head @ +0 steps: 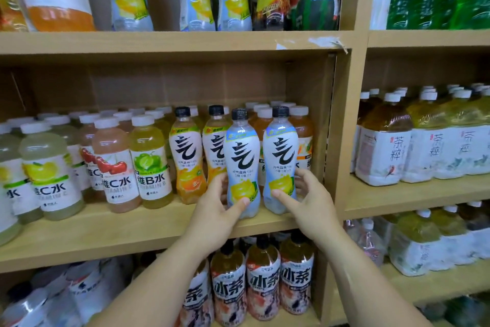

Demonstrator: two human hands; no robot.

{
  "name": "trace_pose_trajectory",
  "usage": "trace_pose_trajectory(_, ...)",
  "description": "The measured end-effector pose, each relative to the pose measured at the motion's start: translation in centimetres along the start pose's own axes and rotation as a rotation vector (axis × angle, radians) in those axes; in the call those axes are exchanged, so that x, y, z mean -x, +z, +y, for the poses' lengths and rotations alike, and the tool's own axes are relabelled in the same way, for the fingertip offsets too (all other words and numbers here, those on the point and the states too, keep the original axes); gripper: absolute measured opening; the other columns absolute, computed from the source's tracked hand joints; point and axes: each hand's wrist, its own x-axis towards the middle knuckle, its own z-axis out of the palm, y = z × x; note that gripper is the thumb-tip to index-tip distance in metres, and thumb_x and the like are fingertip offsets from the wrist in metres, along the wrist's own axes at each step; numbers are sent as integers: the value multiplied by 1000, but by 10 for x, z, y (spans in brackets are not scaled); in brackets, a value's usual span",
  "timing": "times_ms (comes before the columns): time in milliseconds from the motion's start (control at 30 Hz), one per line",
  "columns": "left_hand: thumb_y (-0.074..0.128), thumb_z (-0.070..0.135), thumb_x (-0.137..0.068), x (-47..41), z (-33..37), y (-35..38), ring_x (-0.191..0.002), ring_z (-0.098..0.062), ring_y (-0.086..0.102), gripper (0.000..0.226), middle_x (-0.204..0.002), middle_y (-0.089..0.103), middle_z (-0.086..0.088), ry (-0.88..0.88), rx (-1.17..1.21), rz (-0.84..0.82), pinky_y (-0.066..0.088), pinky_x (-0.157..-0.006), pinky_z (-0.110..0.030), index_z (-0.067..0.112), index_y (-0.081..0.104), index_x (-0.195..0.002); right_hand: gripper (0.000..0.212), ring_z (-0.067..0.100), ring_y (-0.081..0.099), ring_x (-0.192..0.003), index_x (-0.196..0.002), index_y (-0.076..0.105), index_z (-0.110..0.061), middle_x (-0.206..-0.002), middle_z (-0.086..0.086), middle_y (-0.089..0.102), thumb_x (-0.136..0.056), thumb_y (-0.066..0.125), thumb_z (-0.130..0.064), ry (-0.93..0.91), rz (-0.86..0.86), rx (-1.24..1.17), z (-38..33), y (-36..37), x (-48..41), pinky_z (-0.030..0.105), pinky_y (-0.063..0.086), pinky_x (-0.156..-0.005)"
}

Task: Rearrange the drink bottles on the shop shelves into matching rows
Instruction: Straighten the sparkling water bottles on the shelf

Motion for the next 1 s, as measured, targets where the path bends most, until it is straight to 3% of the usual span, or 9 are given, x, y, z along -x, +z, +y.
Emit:
trace_pose_trajectory(67, 78, 29, -90, 0, -2, 0, -115, 7, 62, 58, -128, 64, 24, -2, 5, 0, 55, -98, -29, 37, 49, -139, 51, -1, 62, -116, -131, 60, -28, -125, -16, 69, -86, 83, -31, 1, -68, -26, -2, -2, 1, 25, 52, -101)
trace_pose_trajectory(200, 81, 48, -80, 1, -4, 3, -112, -1, 66, 66, -127, 65, 25, -8, -29, 54, 59, -94, -37, 45, 47, -137, 48, 2, 62, -119, -132, 58, -30, -126, -16, 68, -90, 80, -30, 27, -64, -11, -8, 2, 5, 36, 52, -105)
trace_pose_trajectory(367, 81, 38, -84, 5, -1, -1, -114, -1, 66, 60, -128, 66, 23, 4, 40, 23, 59, -96, -41, 44, 51, -136, 51, 7, 63, -118, -133, 57, -28, -126, -14, 68, -88, 81, -28, 51, 16, 23, -21, 9, 20, 43, 53, -104)
trace_pose_trajectory(500, 79, 35, -86, 24, 13, -8, -120, -2, 64, 58, -131, 65, 23, 63, 66, 19, 56, -100, -42, 42, 53, -138, 48, -2, 62, -115, -128, 59, -32, -121, -19, 69, -86, 83, -31, 26, 109, 91, -47, 4, 42, 38, 54, -102)
trace_pose_trajectory(667, 78, 42, -80, 48, 56, -28, -123, -6, 63, 61, -133, 65, 21, 167, 160, 140, 57, -99, -43, 43, 57, -137, 46, -8, 65, -108, -121, 65, -31, -111, -27, 73, -81, 87, -24, -167, 213, 33, -107, -11, 67, 12, 52, -89)
trace_pose_trajectory(767, 85, 33, -80, 51, 97, -50, -114, -6, 67, 57, -124, 70, 21, 261, 101, 233, 59, -93, -39, 41, 63, -131, 44, -6, 68, -104, -120, 69, -28, -109, -29, 73, -79, 87, -23, -272, 227, -8, -153, -23, 69, 12, 53, -86)
trace_pose_trajectory(867, 86, 27, -80, 47, 147, -79, -106, -2, 70, 49, -114, 73, 23, 374, 74, 262, 59, -85, -27, 46, 65, -121, 40, -6, 70, -101, -118, 71, -28, -106, -28, 75, -81, 85, -24, -373, 226, -49, -198, -35, 62, 14, 55, -83)
trace_pose_trajectory(1000, 81, 20, -87, 24, 208, -112, -102, -1, 72, 41, -110, 76, 21, 465, 94, 227, 60, -86, -31, 33, 69, -124, 33, -6, 72, -93, -115, 73, -25, -101, -20, 78, -84, 84, -24, -480, 228, -77, -251, -48, 33, 16, 58, -76)
